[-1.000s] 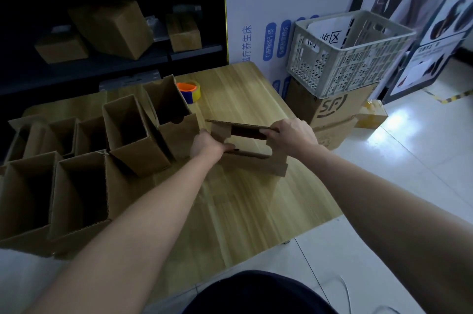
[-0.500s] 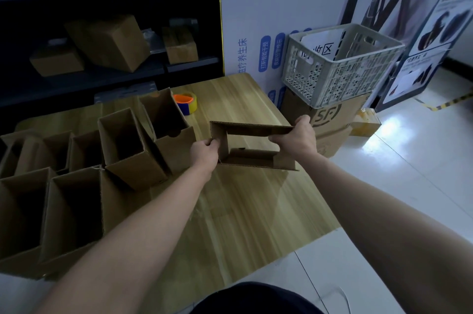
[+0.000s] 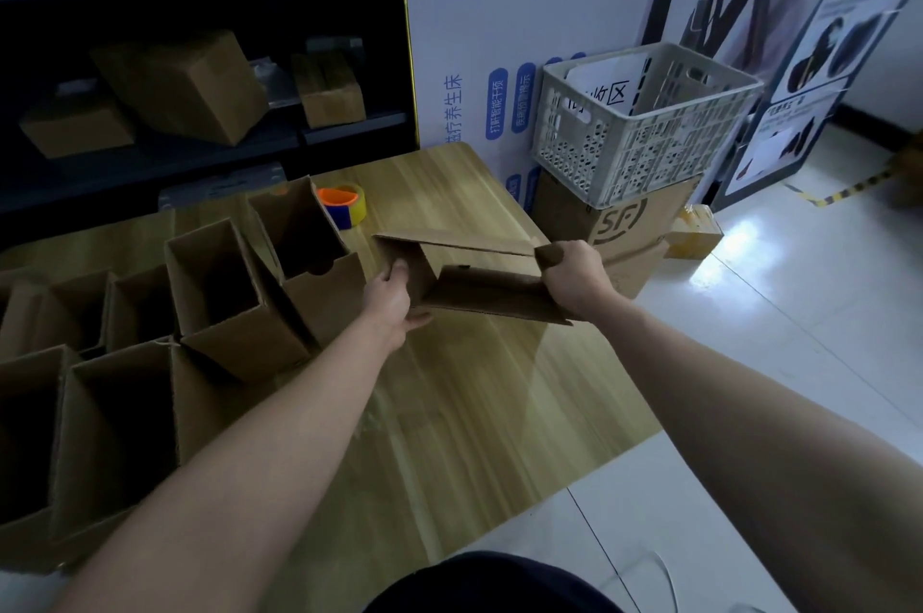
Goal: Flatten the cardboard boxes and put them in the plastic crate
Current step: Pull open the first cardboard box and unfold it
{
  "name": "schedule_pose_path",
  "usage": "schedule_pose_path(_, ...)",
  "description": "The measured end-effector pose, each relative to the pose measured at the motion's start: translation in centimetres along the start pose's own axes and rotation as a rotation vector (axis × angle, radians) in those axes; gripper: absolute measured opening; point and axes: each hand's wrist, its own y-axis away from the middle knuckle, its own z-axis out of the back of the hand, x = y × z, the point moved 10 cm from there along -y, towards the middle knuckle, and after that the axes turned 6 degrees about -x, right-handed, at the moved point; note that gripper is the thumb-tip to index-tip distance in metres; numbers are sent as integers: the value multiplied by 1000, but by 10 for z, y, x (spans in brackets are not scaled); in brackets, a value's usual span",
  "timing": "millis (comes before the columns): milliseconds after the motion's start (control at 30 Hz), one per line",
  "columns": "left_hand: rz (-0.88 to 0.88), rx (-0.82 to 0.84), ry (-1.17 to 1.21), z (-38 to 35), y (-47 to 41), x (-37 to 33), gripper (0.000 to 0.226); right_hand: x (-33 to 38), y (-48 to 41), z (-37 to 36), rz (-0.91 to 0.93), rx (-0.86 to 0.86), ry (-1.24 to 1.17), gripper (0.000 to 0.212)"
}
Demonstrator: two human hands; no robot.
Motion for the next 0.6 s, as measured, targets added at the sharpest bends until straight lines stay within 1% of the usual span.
schedule_pose_path(33,8,77,59,-9,2,-1,47,-5,0,1,-10,28,-9,27)
schedule_pose_path(67,8,163,89,-19,5,-3,54,-9,0,2,-23,41,-29,29)
schedule_pose_path(133,35,300,135,-40,13,-5,76,-14,1,4,-28,29,-64,37)
schedule_pose_path(167,63,326,164,-49,16,-5,87,-14,1,4,-20,13,-66,40)
schedule_pose_path(200,90,319,190,-54,19,-5,92,-13,2,3,-9,10,-59,40)
schedule_pose_path(233,108,279,205,-56,19,-5,92,-12,4,1,9,31,-43,38)
schedule_pose_path(333,90,71,174,-47,8,-2,70,-7,13,-14,81,220,17,31)
schedule_pose_path(433,81,21,126,-44,-1,4,42,-12,26,-29,63,441,27,28)
schedule_pose_path(500,83,-34,64,-36,-9,13,36,-22,38,-44,-8,623,-37,27)
schedule_pose_path(533,72,-65,29,-30,-14,18,39,-27,40,-47,-32,652,-54,28)
schedule_pose_path(567,56,-90,-8,-26,-18,21,44,-31,35,-46,-34,612,-48,32)
schedule_pose_path(600,46,-102,-45,-23,-21,25,49,-37,27,-40,-31,517,-19,39)
